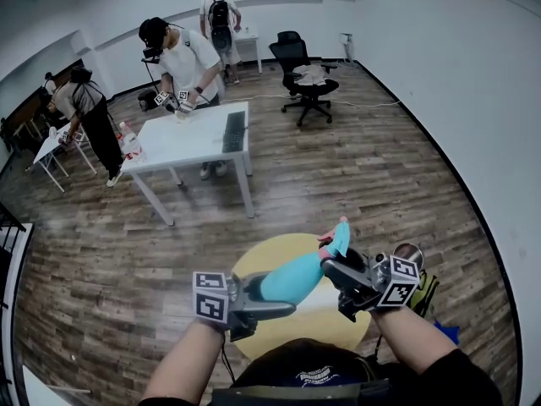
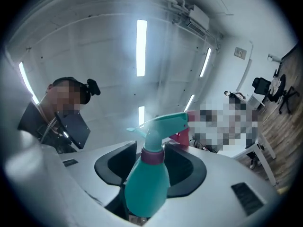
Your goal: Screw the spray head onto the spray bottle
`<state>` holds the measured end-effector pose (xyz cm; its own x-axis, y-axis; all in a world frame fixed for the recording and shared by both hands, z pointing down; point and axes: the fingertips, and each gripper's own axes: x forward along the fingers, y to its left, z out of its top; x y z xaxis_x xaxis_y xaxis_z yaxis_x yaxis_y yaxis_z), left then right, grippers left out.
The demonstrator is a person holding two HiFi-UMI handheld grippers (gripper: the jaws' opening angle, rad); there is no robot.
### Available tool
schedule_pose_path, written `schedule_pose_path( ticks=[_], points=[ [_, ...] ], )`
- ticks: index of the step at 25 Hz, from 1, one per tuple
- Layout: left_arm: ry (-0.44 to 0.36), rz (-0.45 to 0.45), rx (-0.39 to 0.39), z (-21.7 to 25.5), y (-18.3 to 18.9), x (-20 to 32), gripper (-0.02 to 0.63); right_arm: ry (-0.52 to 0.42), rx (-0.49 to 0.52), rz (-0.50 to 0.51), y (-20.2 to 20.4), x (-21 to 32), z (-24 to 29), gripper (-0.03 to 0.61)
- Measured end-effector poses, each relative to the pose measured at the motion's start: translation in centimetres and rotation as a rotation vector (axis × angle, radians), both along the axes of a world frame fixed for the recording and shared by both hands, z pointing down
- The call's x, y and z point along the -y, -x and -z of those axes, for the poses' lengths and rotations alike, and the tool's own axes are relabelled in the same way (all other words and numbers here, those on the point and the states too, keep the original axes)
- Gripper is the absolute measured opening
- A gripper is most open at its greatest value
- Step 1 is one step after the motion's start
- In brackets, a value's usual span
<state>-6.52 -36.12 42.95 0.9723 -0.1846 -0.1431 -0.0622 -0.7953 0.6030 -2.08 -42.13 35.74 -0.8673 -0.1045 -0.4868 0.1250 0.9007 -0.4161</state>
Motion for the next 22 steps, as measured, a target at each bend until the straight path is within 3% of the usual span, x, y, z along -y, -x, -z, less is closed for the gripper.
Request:
schedule_pose_path(
  ticks=[3,6,11,15,22],
  points=[
    [0.012,-0.013,-0.023,0.1,0.1,-0.4,0.448,0.005,0.029,0.023,0.2,-0.4,0.2,0.172],
    [-0.048,0.048,0.043,0.4,-0.3,0.2,0.448,0.051,0.054,0.005,-0.5,0.5,0.2,0.167],
    [-0.284,0.234,0.349,-0.3,0.1,1.9,0.448,0.139,0.04,-0.075,-1.0,2.1,-0.7,0.15],
    [-0.475,0.323,0.591,-1.3,0.6,2.8,0.448,0.163,0.037,-0.099,-0.7,2.5,-0.9,0.15],
    [-0.656,0.448,0.931,-2.9,1.2,4.0,0.448,0.219,0.042,-0.124,-1.4,2.8,-1.9,0.149]
  ],
)
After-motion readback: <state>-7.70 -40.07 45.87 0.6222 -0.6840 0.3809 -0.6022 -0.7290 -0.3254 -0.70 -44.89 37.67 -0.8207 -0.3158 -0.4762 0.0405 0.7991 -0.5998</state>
